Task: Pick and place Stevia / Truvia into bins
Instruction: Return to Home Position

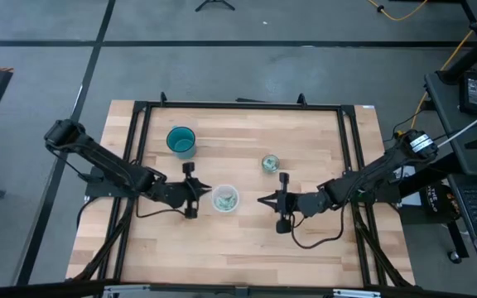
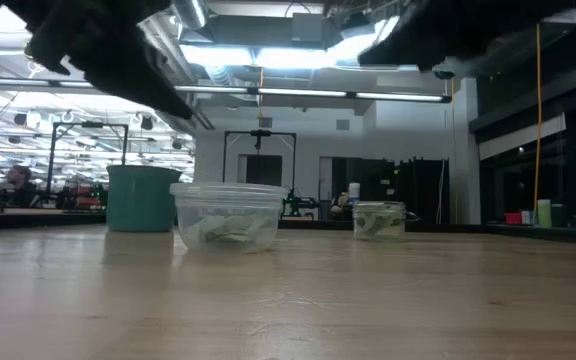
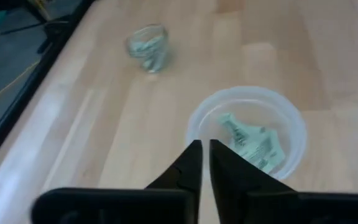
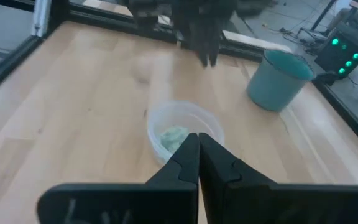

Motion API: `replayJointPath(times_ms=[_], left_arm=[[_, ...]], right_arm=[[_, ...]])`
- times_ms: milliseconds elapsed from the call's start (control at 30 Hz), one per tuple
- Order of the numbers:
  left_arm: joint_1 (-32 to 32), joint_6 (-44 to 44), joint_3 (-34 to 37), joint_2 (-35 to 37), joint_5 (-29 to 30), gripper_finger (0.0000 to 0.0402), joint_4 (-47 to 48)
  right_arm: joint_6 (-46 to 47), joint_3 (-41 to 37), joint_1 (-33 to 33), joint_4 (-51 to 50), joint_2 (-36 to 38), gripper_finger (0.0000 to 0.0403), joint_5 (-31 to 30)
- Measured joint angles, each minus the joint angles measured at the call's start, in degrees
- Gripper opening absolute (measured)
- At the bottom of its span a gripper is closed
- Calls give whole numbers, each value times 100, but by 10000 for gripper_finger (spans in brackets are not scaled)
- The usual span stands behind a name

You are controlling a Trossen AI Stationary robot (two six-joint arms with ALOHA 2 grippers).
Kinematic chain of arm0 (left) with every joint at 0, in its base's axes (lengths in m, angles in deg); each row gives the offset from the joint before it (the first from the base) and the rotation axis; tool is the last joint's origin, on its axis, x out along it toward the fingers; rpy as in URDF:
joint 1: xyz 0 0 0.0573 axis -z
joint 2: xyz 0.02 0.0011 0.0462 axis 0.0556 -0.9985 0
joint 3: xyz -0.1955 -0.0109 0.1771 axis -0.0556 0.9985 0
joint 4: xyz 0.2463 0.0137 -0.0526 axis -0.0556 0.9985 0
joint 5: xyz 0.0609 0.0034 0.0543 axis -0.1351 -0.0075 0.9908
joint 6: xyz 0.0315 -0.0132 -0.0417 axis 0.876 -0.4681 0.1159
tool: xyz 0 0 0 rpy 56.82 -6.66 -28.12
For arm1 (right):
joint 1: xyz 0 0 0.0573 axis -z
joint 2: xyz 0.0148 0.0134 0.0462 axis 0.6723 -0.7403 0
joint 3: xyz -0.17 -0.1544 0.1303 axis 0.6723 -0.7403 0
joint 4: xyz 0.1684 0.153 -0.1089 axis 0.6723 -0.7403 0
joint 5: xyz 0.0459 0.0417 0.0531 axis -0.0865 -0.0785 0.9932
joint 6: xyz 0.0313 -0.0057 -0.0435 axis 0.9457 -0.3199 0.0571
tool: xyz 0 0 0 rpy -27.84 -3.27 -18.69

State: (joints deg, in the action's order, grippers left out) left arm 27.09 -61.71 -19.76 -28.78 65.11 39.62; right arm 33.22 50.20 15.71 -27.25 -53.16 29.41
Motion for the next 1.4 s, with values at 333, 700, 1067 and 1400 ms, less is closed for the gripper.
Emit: replayJointPath(times_ms=[333, 700, 1067, 1400], left_arm=[[-422, 570, 1737, 1399, -585, 1, -2109], [-1109, 865, 3367, 3338, -1118, 2, -3316], [-1082, 1433, 3562, 4878, -973, 1, -2492], [-1447, 1620, 3562, 6119, -1006, 2, -1514]], right_arm=[[-150, -1415, 1050, 2026, 277, 1, 1538], [-223, -1749, 2540, 1829, 1342, 1, 3307], [-309, -1747, 3436, 1447, 1960, 0, 4370], [-458, -1747, 3835, 709, 2730, 0, 4764]])
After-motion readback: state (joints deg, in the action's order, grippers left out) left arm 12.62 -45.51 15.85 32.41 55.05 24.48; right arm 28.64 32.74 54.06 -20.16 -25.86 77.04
